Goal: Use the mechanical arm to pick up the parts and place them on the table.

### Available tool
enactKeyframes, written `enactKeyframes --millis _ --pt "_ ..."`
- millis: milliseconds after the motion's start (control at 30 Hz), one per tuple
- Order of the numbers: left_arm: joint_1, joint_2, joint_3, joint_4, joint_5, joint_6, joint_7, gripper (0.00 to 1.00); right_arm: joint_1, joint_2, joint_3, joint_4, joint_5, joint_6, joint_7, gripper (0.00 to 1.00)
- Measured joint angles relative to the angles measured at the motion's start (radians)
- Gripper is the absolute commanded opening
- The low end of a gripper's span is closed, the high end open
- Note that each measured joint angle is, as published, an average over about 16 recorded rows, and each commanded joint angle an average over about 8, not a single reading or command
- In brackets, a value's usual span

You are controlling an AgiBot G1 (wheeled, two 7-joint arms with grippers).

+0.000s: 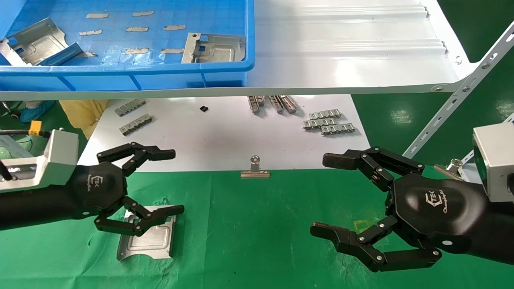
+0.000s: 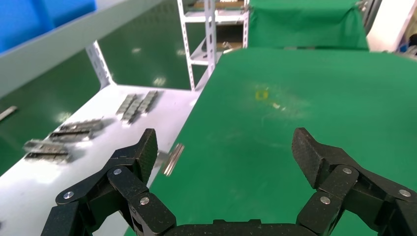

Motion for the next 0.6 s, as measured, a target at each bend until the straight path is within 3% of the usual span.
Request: enactKeyframes --millis 600 --pt "0.182 -0.067 -0.173 -0.34 -0.083 -0.032 -0.235 1.0 0.0 0.0 0.0 0.0 0.0 0.0 0.0 1.0"
